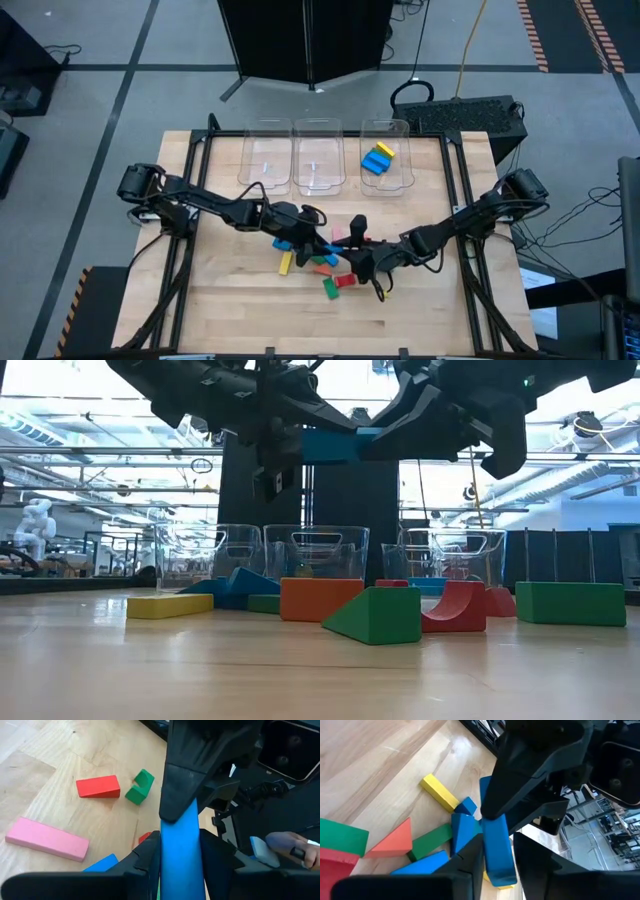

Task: Sort blocks by size
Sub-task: Put the blue rectangular block into the right transparent bin

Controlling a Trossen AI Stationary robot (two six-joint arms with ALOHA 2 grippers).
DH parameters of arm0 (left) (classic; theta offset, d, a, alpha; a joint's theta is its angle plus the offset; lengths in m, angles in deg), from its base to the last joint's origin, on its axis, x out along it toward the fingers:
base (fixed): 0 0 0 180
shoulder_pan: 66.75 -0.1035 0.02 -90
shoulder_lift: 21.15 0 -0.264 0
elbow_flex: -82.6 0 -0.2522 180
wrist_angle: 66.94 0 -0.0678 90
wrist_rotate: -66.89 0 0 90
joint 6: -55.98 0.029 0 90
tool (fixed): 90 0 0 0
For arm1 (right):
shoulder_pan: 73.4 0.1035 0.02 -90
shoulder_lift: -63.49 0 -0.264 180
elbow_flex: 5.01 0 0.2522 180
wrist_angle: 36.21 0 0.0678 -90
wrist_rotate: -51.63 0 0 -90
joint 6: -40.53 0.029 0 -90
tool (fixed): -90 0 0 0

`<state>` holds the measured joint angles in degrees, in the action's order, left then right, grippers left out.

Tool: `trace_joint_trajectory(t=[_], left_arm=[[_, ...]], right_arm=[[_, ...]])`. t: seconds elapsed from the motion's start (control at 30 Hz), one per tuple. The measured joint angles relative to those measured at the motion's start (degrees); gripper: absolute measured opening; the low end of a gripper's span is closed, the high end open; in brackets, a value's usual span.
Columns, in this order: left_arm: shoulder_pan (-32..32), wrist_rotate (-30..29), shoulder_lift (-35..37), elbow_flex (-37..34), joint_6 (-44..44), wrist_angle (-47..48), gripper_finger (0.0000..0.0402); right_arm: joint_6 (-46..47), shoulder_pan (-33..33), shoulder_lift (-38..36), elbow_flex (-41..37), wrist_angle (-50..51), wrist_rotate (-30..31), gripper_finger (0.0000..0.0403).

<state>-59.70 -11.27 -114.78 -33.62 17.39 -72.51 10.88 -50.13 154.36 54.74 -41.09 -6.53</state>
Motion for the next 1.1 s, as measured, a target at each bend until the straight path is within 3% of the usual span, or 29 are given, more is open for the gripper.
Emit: trace_joint_trajectory(t=[0.17, 0.37, 0.67, 0.9, 1.1], left_arm=[[0.00, 0.00, 0.02, 0.01, 0.95, 0.04, 0.0109], [0.00, -0.02, 0.02, 0.00, 1.51, 0.09, 0.0113], [0.09, -0.07, 0.00, 0.02, 4.62, 0.69, 0.0166], [-0.42, 1.94, 1.78, 0.00, 8.25, 3.60, 0.0175], [0.12, -6.51, 9.12, 0.00, 15.24, 13.60, 0.0175]], right_arm=[[-0.62, 0.02, 0.00, 0.00, 0.51, -0.01, 0.0059], [-0.76, 0.03, 0.00, 0.00, 0.55, 0.04, 0.0056], [-0.64, -0.07, 0.00, 0.00, 0.33, 0.22, 0.0056], [-0.87, -0.06, -0.30, 0.03, 1.52, 2.72, 0.0056], [2.67, -2.37, -2.68, 0.07, 7.74, 7.10, 0.0056]])
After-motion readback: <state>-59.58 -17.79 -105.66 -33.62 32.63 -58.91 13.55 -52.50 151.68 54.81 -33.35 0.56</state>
